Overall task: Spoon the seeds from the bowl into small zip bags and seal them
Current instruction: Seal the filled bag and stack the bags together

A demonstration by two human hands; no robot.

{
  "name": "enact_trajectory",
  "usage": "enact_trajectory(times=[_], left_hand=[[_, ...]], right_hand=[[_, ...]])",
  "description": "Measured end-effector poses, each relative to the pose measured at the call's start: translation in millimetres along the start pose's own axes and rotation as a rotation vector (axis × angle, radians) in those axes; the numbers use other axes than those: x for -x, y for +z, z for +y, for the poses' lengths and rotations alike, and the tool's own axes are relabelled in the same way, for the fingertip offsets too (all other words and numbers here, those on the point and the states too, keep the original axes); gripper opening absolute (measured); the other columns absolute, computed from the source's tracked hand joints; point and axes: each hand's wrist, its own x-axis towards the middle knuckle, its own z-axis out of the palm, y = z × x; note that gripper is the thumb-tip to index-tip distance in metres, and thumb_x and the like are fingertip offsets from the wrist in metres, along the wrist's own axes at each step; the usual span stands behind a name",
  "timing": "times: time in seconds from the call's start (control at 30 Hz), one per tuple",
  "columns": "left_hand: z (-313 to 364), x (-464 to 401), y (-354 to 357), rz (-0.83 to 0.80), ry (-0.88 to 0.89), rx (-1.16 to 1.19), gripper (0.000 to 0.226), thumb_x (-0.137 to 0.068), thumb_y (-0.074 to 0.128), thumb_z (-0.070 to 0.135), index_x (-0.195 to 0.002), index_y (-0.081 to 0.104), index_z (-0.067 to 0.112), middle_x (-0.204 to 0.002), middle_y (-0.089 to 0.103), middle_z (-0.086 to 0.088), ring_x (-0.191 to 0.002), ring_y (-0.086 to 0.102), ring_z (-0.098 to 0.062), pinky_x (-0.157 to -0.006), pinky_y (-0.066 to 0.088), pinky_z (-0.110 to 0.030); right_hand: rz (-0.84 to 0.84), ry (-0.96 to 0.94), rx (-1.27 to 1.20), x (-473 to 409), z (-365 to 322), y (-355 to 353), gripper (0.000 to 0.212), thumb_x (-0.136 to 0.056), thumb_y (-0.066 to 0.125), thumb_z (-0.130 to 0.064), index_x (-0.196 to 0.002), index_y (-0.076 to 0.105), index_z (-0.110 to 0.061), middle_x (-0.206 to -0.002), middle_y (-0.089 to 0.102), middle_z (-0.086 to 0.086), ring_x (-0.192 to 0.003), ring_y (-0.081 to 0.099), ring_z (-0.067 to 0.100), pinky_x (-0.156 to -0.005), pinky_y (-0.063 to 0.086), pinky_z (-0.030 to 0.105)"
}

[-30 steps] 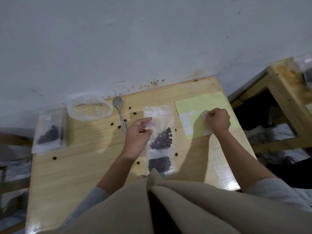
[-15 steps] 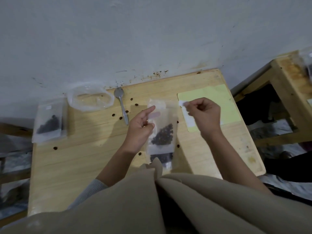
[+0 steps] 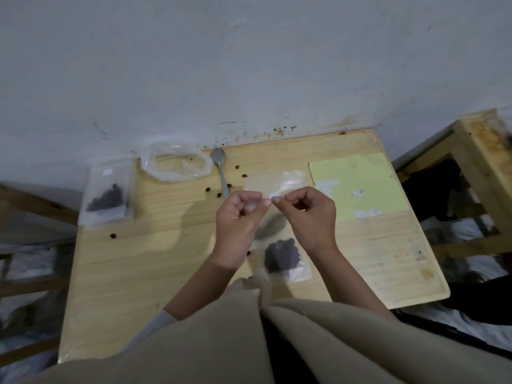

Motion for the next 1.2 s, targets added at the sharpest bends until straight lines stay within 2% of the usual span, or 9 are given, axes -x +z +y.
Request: enact_trajectory(times=[0.2, 0.33, 0.43, 0.53, 0.63, 0.8, 0.93, 1.1, 1.2], left_hand=[[15, 12, -36, -0.007, 0.034, 0.039, 0.015, -0.081, 0.069, -0.003, -0.087, 0.059, 0.007, -0.065, 0.066, 0.008, -0.066, 0.063, -0.004, -0.068, 0.052, -0.017], [25, 17, -73, -0.020, 0.042, 0.002, 0.016, -0.083, 0.069, 0.002, -0.090, 0.063, 0.015, -0.093, 0.069, -0.011, -0.086, 0.068, -0.023, -0.072, 0.054, -0.026], [35, 21, -104, -0.051, 0.052, -0.036, 0.019, -0.084, 0.066, 0.001, -0.094, 0.064, 0.017, -0.095, 0.066, -0.004, -0.084, 0.067, -0.013, -0.069, 0.055, -0.027], [45, 22, -137, -0.062, 0.069, -0.020, 0.023, -0.085, 0.065, 0.000, -0.098, 0.065, 0.019, -0.093, 0.066, 0.001, -0.084, 0.065, -0.013, -0.069, 0.055, -0.025], [51, 16, -174, -0.001, 0.041, 0.057, 0.026, -0.086, 0.064, 0.003, -0.107, 0.064, 0.019, -0.105, 0.068, -0.003, -0.092, 0.067, -0.018, -0.073, 0.055, -0.026], [55, -1, -241, 0.055, 0.029, 0.111, 0.029, -0.086, 0.066, 0.010, -0.111, 0.062, 0.024, -0.122, 0.060, -0.007, -0.112, 0.061, -0.025, -0.085, 0.054, -0.032], [39, -16, -287, 0.092, 0.088, -0.134, 0.038, -0.085, 0.069, 0.015, -0.118, 0.057, 0.030, -0.128, 0.056, 0.001, -0.113, 0.058, -0.015, -0.088, 0.054, -0.032], [9, -35, -327, 0.213, 0.089, -0.458, 0.044, -0.082, 0.072, 0.013, -0.122, 0.054, 0.020, -0.127, 0.053, -0.001, -0.094, 0.057, -0.007, -0.073, 0.051, -0.016], [-2, -55, -345, 0.205, 0.148, -0.565, 0.044, -0.082, 0.072, 0.017, -0.123, 0.055, 0.014, -0.120, 0.053, -0.005, -0.091, 0.058, -0.016, -0.075, 0.052, -0.026]], right_hand=[[-0.015, -0.060, 0.092, 31, -6, 27, 0.020, -0.072, 0.081, -0.020, -0.068, 0.062, -0.017, -0.064, 0.062, -0.005, -0.057, 0.053, 0.001, -0.057, 0.043, 0.012], [0.036, -0.076, 0.143, 51, -8, 51, 0.019, -0.072, 0.080, -0.028, -0.076, 0.061, -0.026, -0.091, 0.060, -0.005, -0.080, 0.055, 0.002, -0.068, 0.041, 0.015], [0.018, -0.040, 0.111, 64, -9, 75, 0.017, -0.075, 0.078, -0.025, -0.079, 0.061, -0.028, -0.104, 0.058, -0.002, -0.097, 0.056, 0.008, -0.077, 0.044, 0.019], [-0.024, 0.005, -0.003, 74, -13, 101, 0.011, -0.080, 0.073, -0.019, -0.081, 0.062, -0.020, -0.100, 0.065, 0.003, -0.090, 0.063, 0.011, -0.076, 0.052, 0.028], [-0.233, -0.095, -0.037, 82, -16, 124, 0.017, -0.082, 0.071, -0.009, -0.091, 0.062, -0.020, -0.097, 0.066, 0.004, -0.079, 0.063, 0.013, -0.068, 0.052, 0.023], [-0.565, -0.101, 0.029, 101, -6, 168, 0.056, -0.077, 0.071, 0.006, -0.116, 0.061, -0.032, -0.096, 0.053, 0.012, -0.065, 0.052, 0.015, -0.067, 0.051, 0.025], [-0.467, -0.092, 0.041, 101, 0, 223, 0.057, -0.075, 0.072, 0.007, -0.121, 0.060, -0.025, -0.098, 0.056, 0.011, -0.067, 0.057, 0.011, -0.066, 0.054, 0.025], [-0.365, -0.024, 0.126, 74, 12, 289, 0.052, -0.077, 0.073, 0.001, -0.119, 0.057, -0.025, -0.097, 0.058, 0.005, -0.067, 0.063, 0.007, -0.066, 0.057, 0.023], [-0.335, -0.015, 0.258, 51, 20, 320, 0.048, -0.077, 0.076, -0.008, -0.120, 0.058, -0.021, -0.104, 0.060, 0.005, -0.076, 0.066, 0.018, -0.069, 0.057, 0.027]])
